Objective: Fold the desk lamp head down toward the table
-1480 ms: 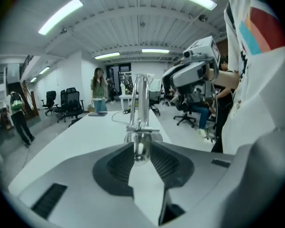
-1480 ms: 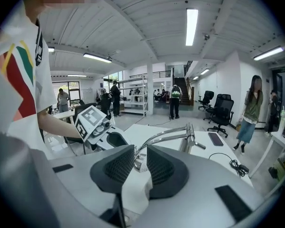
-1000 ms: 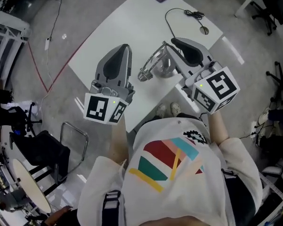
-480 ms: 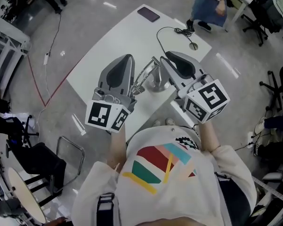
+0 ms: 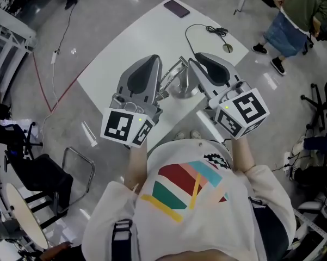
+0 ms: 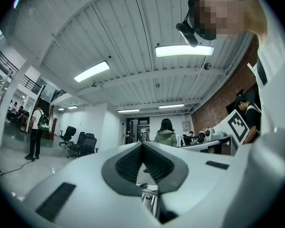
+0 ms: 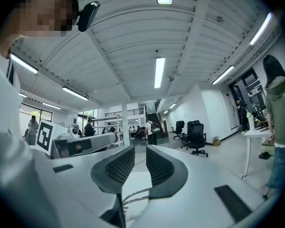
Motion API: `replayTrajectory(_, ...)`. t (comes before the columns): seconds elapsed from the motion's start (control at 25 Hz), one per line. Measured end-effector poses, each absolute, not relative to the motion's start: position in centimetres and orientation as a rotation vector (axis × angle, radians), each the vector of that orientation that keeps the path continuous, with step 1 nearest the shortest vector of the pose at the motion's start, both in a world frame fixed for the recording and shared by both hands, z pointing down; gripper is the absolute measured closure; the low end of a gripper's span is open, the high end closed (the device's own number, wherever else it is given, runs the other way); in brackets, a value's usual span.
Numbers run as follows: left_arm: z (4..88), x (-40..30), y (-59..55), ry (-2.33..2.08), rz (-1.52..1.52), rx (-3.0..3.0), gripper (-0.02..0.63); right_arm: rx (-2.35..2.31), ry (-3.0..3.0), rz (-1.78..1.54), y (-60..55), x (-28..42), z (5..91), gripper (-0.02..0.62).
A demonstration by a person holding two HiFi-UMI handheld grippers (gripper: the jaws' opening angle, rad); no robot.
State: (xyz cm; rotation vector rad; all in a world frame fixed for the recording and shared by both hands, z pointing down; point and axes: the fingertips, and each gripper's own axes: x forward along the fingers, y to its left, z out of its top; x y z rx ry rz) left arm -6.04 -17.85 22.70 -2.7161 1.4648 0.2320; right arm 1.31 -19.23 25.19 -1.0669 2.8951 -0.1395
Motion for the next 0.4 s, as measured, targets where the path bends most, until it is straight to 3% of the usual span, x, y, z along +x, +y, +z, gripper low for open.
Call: replayTrajectory(0.4, 23.07, -5.72, -17.48, 1.470, 0.225, -2.730, 0.560, -1.095, 2.893, -0.146, -19.02, 1.91, 25.42, 0.511)
